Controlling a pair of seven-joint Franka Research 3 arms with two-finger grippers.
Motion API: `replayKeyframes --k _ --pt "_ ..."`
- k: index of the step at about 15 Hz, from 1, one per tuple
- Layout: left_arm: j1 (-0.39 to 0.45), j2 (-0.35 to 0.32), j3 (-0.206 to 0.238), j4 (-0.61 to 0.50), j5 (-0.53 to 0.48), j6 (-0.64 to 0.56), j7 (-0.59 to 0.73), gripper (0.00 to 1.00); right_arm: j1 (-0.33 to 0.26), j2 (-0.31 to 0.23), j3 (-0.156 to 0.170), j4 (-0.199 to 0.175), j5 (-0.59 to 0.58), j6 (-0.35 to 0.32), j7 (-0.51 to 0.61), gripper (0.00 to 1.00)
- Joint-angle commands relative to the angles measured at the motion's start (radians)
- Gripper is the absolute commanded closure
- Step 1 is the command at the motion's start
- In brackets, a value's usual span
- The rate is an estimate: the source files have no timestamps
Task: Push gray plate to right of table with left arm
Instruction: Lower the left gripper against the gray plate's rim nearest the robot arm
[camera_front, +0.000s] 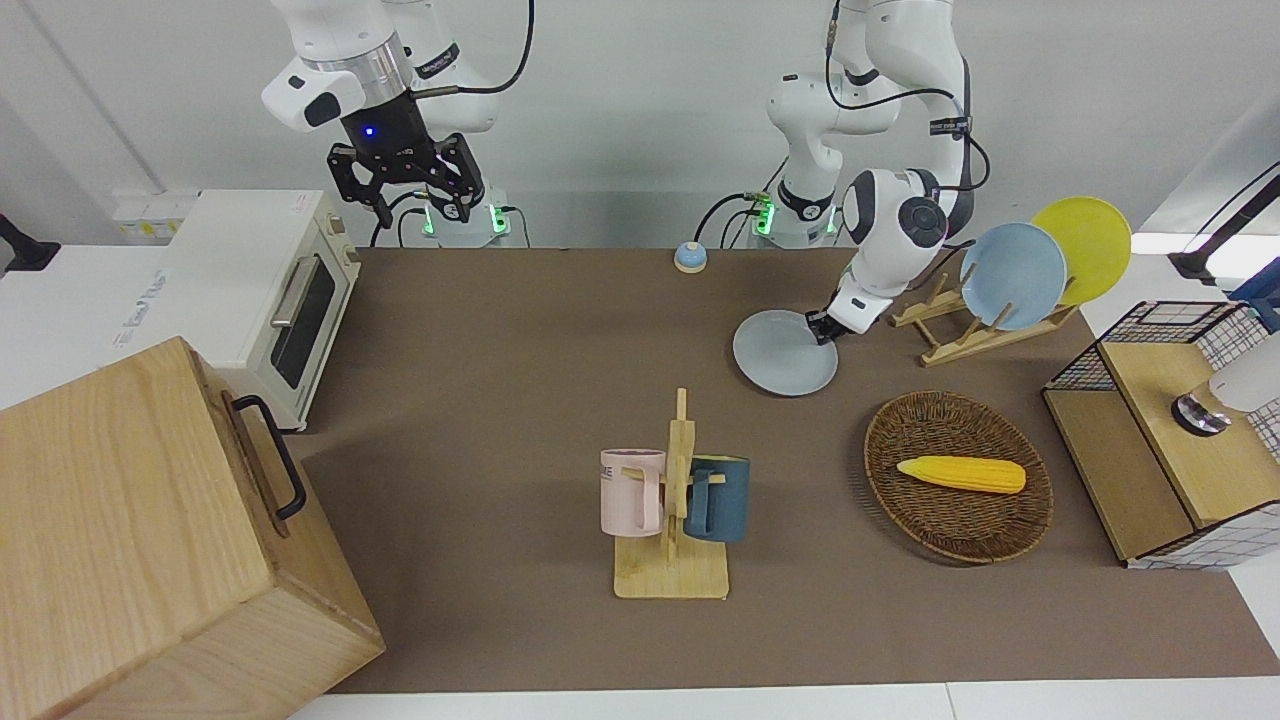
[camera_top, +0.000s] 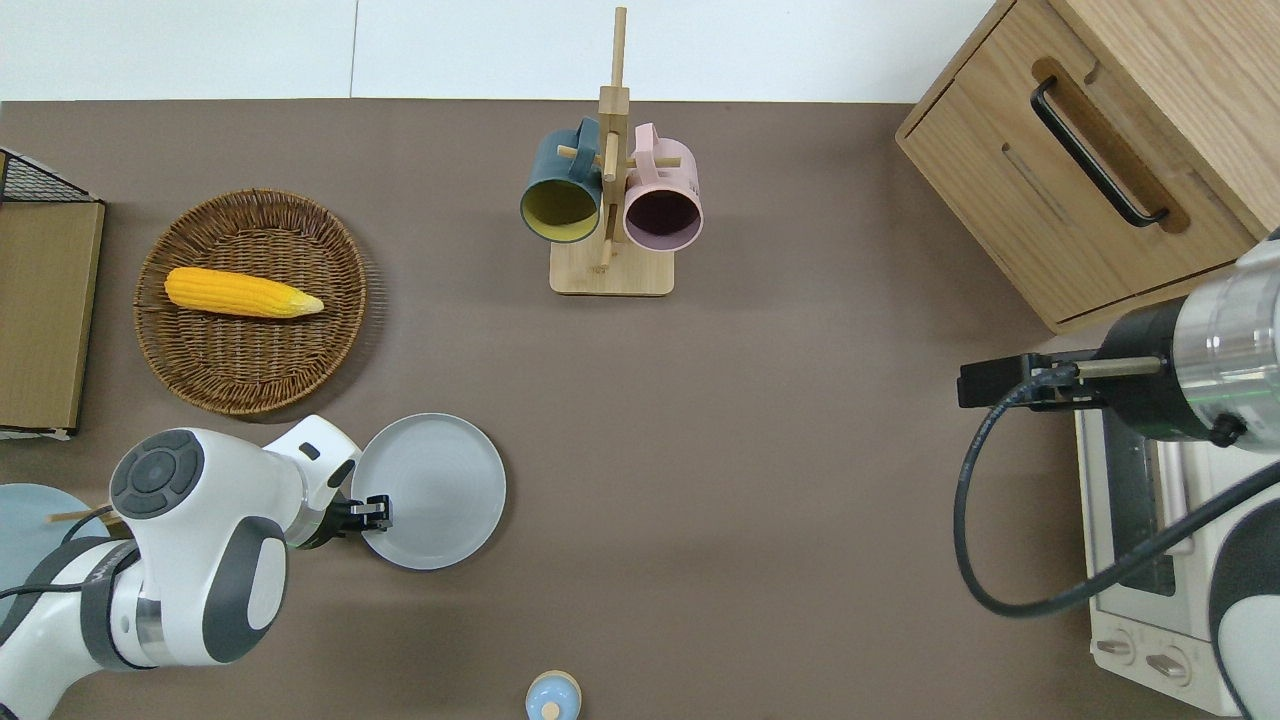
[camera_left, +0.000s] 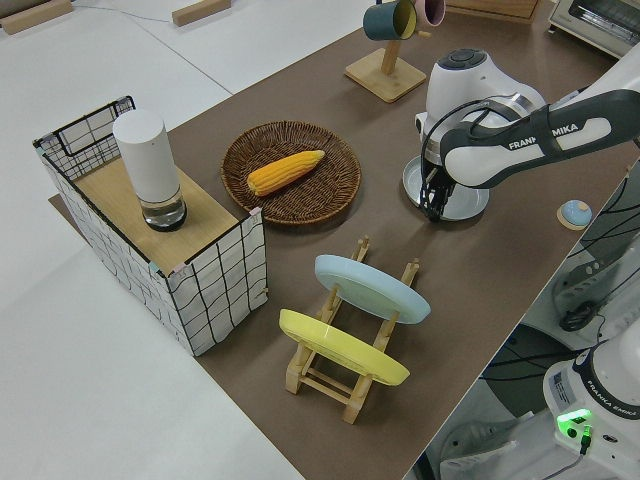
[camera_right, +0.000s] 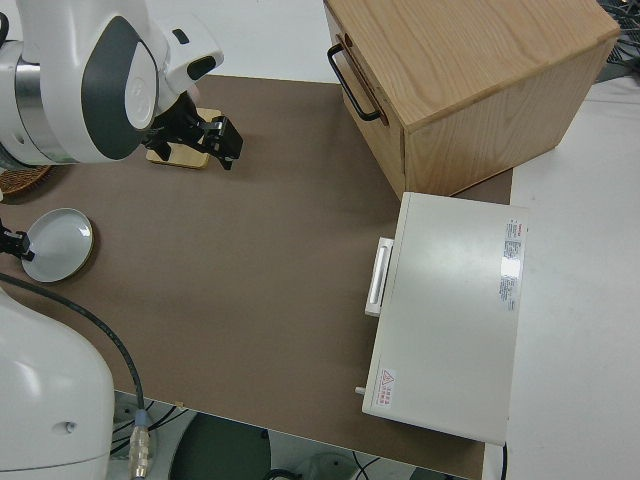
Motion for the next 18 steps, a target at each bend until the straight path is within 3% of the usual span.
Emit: replayKeyframes --k 1,10,18 --pt "-0.008 0.0 0.009 -0.019 -0.015 0.022 0.011 1.0 -0.006 0.006 0.004 0.014 0.016 -0.005 0.002 0.005" --pt "-0.038 0.001 0.005 -0.018 -0.072 0.023 -0.01 1.0 -0.006 0.006 0.004 0.014 0.016 -0.005 0.002 0.005" --pt "-0.14 0.003 -0.003 -0.015 -0.072 0.039 -0.146 1.0 -0.006 0.006 0.004 0.014 0.016 -0.005 0.002 0.005"
